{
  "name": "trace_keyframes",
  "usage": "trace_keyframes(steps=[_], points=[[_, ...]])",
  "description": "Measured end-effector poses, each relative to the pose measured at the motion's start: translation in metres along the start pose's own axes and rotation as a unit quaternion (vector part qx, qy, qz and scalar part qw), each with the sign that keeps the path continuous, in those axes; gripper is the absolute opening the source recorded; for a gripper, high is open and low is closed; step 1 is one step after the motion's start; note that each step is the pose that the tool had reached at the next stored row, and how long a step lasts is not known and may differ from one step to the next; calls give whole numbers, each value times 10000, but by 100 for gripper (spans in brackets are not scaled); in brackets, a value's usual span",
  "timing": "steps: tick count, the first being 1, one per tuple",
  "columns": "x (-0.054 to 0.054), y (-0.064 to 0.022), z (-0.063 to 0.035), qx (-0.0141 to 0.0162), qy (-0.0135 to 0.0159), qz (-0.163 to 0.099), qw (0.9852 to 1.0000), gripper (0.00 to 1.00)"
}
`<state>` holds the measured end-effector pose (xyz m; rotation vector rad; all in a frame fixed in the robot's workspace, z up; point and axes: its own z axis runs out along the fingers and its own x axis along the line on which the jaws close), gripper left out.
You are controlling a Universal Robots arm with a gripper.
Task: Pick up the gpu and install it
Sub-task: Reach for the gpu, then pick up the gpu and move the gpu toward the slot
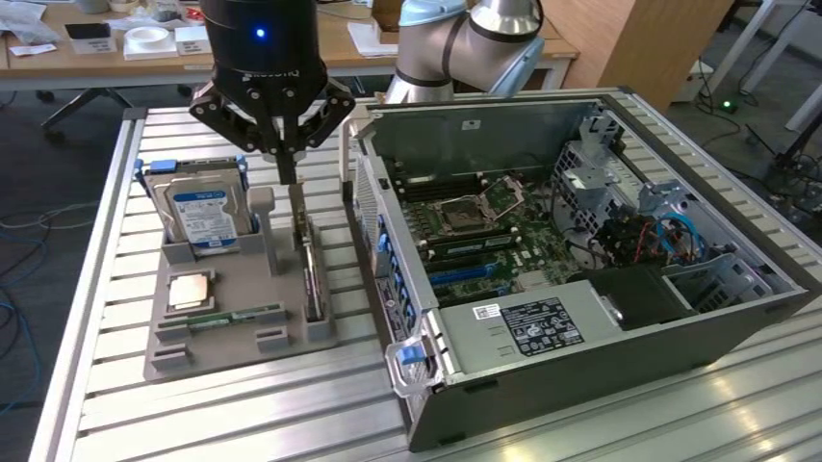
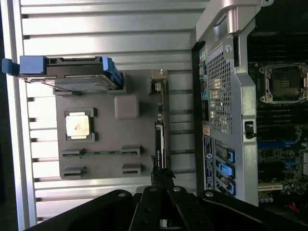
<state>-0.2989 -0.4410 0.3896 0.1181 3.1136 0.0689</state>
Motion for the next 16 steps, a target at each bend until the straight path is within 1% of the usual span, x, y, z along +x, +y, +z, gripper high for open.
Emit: trace_keyframes(steps=[14,16], points=[[0,-1,0,0,0,-1,10000,11],[0,-1,0,0,0,-1,10000,23]])
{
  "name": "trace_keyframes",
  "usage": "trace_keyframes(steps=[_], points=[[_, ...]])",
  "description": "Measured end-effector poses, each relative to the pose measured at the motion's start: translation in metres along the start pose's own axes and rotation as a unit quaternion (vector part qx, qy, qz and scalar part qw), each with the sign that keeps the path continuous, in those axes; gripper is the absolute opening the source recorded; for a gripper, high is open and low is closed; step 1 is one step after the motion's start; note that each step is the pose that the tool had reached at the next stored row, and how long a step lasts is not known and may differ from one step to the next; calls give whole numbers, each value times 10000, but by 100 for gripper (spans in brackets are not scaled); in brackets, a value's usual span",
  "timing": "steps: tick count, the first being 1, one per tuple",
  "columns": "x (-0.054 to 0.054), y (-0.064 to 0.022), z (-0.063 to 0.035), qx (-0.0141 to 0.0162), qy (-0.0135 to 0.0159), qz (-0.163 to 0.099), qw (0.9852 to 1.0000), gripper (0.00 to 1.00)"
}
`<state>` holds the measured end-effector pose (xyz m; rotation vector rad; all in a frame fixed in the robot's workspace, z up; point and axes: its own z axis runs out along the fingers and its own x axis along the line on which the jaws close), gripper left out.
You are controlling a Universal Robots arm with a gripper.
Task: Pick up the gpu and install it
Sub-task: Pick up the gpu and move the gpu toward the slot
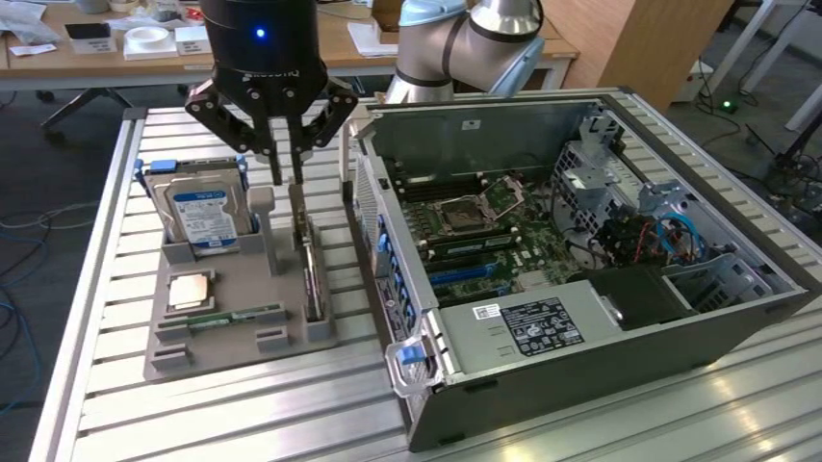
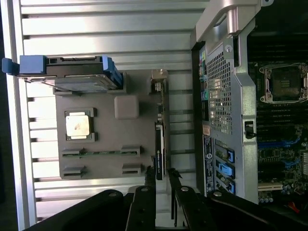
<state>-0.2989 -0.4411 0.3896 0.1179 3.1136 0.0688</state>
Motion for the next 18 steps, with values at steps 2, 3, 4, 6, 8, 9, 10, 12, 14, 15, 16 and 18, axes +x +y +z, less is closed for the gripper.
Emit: trace_keyframes(steps=[2,3,4,6,8,9,10,12,14,15,16,18], points=[[0,0,0,0,0,0,10000,29],[0,0,0,0,0,0,10000,35],[0,0,0,0,0,0,10000,41],[0,0,0,0,0,0,10000,47],[0,0,0,0,0,0,10000,47],[0,0,0,0,0,0,10000,53],[0,0,0,0,0,0,10000,53],[0,0,6,-1,-1,0,10000,53],[1,-1,25,-1,-1,0,10000,53],[1,-2,39,-1,-1,0,10000,53],[1,-2,53,0,0,0,10000,53],[2,-4,82,0,0,0,10000,53]])
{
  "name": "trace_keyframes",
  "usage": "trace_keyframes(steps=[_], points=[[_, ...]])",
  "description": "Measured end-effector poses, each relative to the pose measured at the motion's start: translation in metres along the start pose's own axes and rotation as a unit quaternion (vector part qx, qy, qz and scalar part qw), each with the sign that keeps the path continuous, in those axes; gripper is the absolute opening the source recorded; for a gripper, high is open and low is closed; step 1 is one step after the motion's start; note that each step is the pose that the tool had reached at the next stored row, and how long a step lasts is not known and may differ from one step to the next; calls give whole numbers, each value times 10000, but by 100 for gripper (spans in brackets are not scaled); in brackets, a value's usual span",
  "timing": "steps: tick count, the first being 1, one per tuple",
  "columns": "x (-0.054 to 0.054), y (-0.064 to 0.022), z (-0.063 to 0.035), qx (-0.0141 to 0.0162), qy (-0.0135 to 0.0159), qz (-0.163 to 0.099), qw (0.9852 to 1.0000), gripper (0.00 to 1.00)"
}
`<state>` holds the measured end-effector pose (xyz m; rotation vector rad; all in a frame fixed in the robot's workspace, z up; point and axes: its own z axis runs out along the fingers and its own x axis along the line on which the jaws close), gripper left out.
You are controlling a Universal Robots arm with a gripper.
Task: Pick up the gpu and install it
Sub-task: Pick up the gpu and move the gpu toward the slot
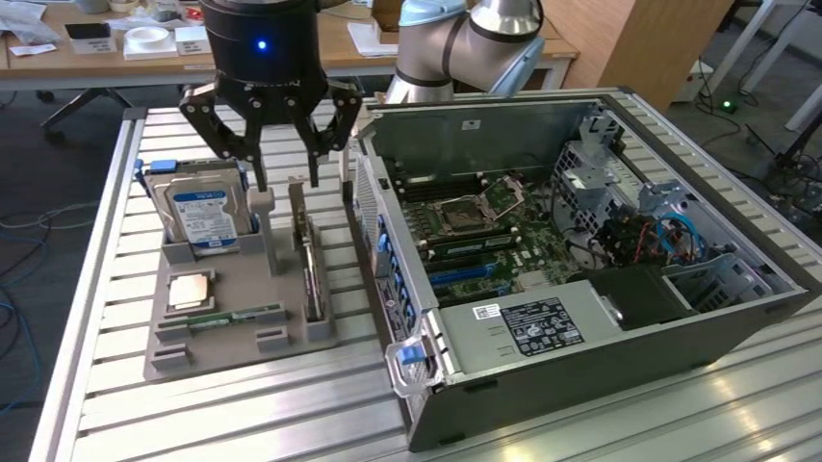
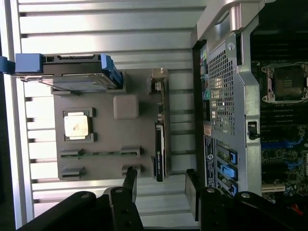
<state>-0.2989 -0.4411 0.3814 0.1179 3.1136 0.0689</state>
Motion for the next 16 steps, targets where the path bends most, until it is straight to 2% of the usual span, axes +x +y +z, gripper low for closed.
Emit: trace_keyframes(steps=[5,16], points=[[1,-2,53,0,0,0,10000,53],[2,-3,76,-1,-1,0,10000,53]])
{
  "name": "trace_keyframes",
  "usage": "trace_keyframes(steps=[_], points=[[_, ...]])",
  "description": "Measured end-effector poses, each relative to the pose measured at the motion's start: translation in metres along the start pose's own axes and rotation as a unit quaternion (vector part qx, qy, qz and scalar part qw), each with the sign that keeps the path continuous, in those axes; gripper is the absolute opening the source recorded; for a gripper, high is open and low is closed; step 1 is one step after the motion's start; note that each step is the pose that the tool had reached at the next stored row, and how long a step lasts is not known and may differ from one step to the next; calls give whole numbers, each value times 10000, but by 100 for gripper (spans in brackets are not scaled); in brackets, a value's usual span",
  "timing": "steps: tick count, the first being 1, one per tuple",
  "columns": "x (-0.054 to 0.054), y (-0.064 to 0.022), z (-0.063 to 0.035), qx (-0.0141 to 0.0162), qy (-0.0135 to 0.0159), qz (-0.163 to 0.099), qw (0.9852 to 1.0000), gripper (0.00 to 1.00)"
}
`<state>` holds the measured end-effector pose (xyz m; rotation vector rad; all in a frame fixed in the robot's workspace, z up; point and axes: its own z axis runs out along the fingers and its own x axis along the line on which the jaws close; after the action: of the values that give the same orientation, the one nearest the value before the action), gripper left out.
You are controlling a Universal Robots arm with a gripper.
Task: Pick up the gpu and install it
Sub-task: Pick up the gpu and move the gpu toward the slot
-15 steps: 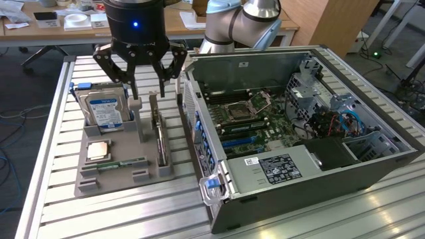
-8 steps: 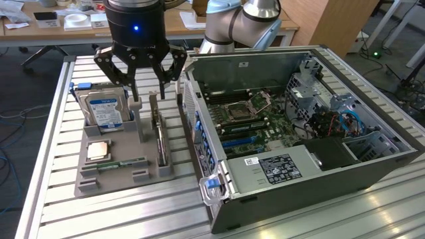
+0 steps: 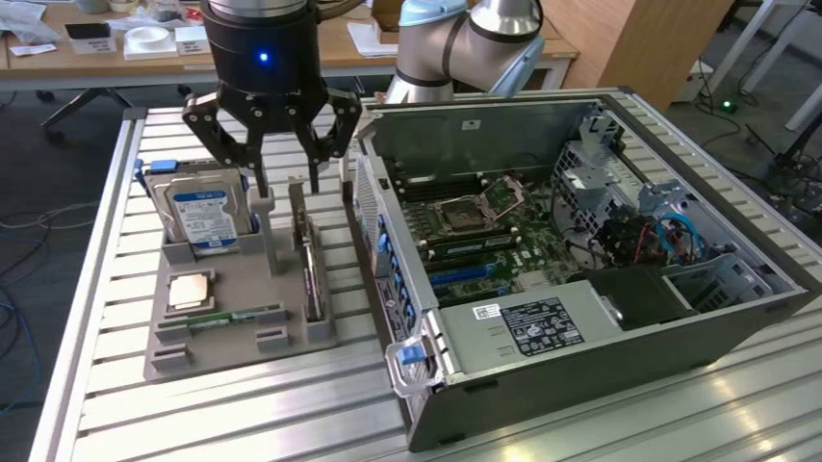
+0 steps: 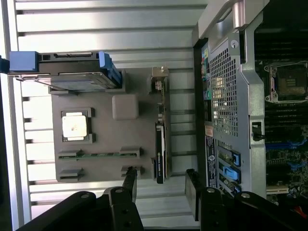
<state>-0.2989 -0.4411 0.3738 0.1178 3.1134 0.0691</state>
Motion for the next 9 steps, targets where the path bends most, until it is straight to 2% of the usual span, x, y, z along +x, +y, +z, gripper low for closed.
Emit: trace_keyframes(steps=[9], points=[[5,-2,48,0,-1,0,10000,53]])
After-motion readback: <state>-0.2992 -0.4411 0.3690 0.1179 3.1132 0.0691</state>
